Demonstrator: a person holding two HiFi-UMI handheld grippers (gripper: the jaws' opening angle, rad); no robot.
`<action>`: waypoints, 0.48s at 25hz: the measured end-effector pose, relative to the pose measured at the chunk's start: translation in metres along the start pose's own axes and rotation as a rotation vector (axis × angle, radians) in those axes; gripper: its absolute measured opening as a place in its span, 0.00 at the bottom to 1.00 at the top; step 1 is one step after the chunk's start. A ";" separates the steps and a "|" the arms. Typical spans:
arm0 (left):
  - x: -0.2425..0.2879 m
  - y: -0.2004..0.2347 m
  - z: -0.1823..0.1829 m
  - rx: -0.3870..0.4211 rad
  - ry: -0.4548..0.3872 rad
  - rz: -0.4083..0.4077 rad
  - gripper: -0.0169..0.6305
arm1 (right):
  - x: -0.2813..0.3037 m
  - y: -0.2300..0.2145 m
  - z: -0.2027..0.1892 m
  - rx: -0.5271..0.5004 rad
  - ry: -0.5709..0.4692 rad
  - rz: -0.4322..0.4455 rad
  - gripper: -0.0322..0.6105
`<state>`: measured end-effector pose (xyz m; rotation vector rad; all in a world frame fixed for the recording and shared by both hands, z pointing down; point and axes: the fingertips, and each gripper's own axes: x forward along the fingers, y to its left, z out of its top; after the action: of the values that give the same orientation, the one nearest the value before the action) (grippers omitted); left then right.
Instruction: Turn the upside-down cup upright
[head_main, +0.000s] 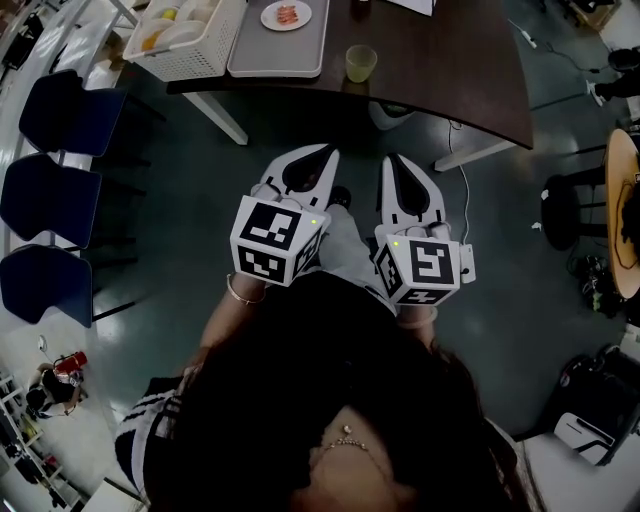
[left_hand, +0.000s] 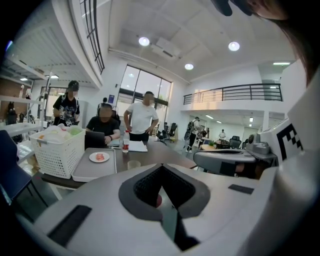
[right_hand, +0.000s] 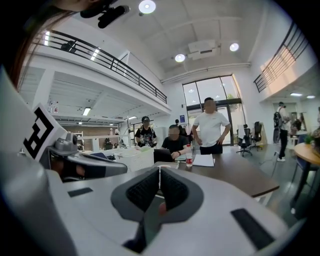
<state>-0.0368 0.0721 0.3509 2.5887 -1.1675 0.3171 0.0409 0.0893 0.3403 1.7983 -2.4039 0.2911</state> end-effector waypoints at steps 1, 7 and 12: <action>0.009 0.004 0.003 -0.001 0.002 0.005 0.03 | 0.008 -0.005 0.002 0.000 0.002 0.005 0.08; 0.064 0.034 0.019 -0.005 0.017 0.036 0.03 | 0.064 -0.042 0.012 0.008 0.006 0.026 0.08; 0.105 0.057 0.036 -0.007 0.021 0.059 0.03 | 0.110 -0.069 0.022 -0.004 0.010 0.039 0.08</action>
<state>-0.0086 -0.0495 0.3592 2.5426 -1.2375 0.3514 0.0764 -0.0377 0.3479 1.7461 -2.4333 0.2977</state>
